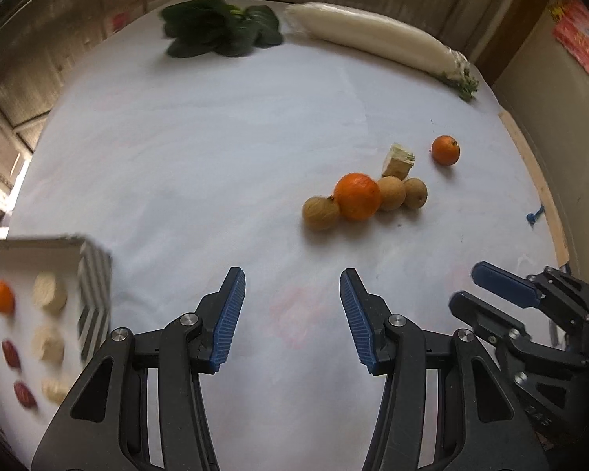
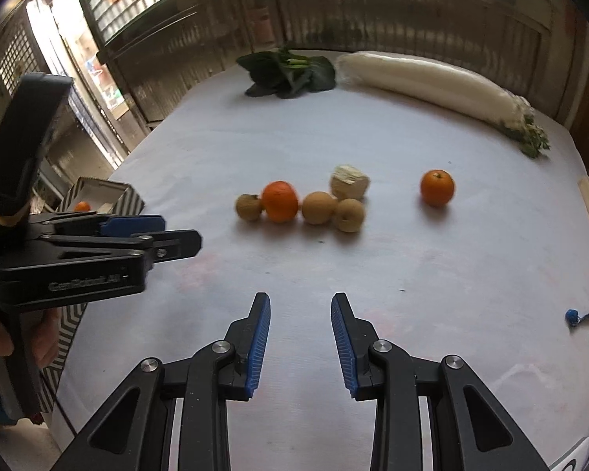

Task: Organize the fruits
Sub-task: 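Move both open grippers back over the remaining fruits, then close left gripper on a tan round fruit while right gripper grasps another tan fruit, then carry both tan round fruits over to the striped tray, then open left gripper to release its tan fruit while right gripper releases its tan fruit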

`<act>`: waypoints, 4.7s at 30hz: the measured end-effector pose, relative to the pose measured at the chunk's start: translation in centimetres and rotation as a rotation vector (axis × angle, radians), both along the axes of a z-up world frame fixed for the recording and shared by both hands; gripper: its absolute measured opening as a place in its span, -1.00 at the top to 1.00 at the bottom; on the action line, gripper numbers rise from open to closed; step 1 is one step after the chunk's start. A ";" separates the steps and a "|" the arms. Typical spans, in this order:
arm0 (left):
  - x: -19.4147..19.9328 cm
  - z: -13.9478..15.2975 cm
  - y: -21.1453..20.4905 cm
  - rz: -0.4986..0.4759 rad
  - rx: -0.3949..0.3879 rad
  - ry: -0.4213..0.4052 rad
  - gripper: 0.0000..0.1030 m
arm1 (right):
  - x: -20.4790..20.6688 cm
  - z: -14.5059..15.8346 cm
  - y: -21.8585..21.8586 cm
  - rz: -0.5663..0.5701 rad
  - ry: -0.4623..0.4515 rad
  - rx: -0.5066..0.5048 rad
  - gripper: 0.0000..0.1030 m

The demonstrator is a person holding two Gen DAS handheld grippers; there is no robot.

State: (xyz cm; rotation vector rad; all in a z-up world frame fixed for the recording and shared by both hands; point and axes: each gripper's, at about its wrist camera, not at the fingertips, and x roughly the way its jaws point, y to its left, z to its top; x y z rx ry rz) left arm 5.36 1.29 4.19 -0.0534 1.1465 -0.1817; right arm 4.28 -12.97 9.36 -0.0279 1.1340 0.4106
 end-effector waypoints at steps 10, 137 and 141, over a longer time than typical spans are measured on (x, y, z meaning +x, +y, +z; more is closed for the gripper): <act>3.6 -2.0 -1.6 -0.090 0.030 -0.005 0.02 | 2.6 -1.0 -1.3 -0.031 -0.011 0.013 0.40; -15.6 -1.1 24.6 0.467 0.087 0.029 0.47 | -6.8 -2.4 29.7 0.628 0.063 0.033 0.51; -15.6 -0.8 24.4 0.478 0.079 0.022 -0.04 | -6.5 -1.6 28.9 0.608 0.053 0.056 0.49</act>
